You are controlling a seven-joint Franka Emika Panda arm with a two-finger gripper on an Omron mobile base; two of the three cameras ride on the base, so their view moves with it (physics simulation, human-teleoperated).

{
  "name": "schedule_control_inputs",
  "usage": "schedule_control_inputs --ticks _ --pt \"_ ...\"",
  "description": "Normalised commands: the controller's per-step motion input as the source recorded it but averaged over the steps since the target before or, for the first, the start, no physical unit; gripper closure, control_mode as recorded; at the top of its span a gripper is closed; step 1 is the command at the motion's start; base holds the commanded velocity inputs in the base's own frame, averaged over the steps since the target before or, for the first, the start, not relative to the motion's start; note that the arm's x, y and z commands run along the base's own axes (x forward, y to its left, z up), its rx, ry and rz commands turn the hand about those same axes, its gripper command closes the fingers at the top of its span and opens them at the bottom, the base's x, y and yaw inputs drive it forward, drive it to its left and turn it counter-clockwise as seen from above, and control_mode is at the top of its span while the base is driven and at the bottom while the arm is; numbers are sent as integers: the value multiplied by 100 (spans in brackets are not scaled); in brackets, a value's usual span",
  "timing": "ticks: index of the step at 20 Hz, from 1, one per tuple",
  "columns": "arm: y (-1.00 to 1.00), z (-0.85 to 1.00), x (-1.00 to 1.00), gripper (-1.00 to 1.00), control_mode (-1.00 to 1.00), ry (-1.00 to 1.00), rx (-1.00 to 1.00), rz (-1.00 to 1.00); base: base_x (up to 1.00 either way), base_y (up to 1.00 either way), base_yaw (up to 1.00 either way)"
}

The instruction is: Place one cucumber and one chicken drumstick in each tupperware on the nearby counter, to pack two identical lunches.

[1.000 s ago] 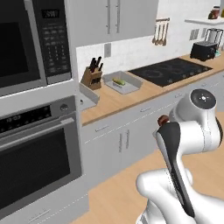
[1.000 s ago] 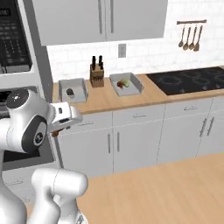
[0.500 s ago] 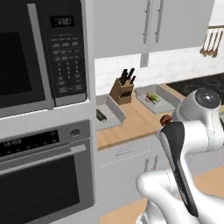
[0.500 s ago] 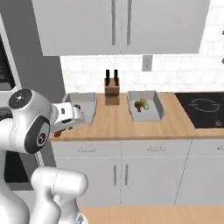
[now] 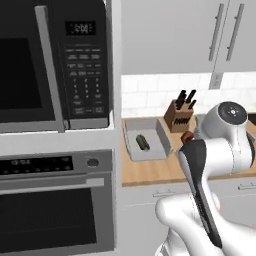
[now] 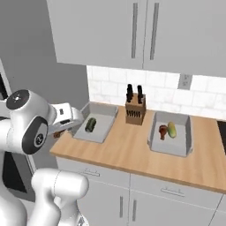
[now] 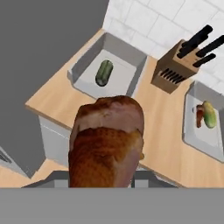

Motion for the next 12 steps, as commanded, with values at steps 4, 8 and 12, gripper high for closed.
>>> schedule_control_inputs --ticks 4,8,12 --pt "0 0 0 100 100 0 0 0 36 -76 22" --pt "0 0 0 100 100 0 0 0 33 -21 9" --pt "4 -6 0 100 -100 0 -1 0 10 6 0"
